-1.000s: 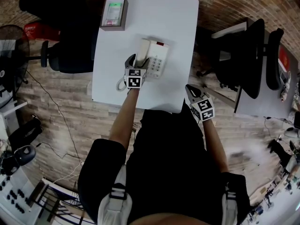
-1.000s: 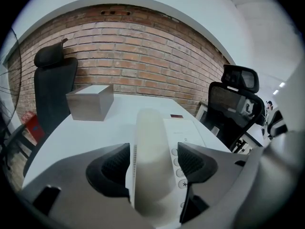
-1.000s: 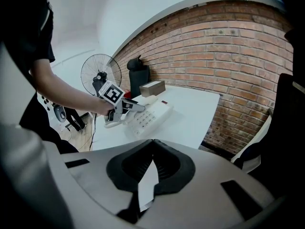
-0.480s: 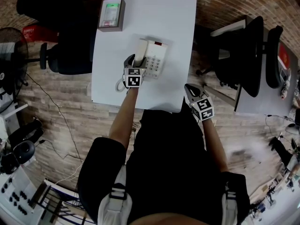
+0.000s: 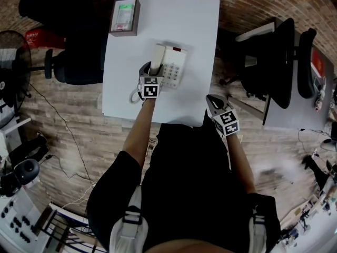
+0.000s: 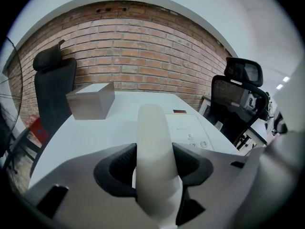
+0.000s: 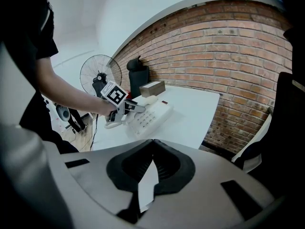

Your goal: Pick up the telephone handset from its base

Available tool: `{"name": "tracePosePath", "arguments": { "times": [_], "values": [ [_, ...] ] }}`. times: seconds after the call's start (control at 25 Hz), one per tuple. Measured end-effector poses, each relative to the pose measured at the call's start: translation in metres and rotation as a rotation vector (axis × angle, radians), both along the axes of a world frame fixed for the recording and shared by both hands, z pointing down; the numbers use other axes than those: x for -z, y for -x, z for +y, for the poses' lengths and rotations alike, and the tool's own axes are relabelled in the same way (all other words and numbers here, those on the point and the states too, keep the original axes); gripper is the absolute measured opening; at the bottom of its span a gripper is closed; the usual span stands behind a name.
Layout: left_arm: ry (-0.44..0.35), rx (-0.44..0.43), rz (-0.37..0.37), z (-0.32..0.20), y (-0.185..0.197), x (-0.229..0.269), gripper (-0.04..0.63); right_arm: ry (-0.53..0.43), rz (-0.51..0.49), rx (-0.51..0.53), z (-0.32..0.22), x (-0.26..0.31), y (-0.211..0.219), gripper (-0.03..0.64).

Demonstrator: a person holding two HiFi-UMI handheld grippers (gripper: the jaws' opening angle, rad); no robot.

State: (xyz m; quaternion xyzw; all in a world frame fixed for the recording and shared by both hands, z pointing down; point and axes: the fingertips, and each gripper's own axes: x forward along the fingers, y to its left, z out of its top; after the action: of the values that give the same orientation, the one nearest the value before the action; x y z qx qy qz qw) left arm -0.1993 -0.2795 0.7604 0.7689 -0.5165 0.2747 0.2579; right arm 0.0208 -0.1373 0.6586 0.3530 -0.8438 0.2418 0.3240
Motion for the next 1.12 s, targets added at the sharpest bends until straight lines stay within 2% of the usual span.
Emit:
{"name": "tracePosePath", "arguments": {
  "times": [0.32,1.12],
  "values": [
    [0.005,0.027,0.014,0.001,0.003,-0.003,0.222,-0.008,0.002,-0.011,0.003,0.002,-0.002,-0.002],
    [-0.046,-0.006,0.019,0.015,0.000,0.024,0.219,-0.051,-0.012,0.000,0.004,0.008,-0.004,-0.002]
  ]
}}
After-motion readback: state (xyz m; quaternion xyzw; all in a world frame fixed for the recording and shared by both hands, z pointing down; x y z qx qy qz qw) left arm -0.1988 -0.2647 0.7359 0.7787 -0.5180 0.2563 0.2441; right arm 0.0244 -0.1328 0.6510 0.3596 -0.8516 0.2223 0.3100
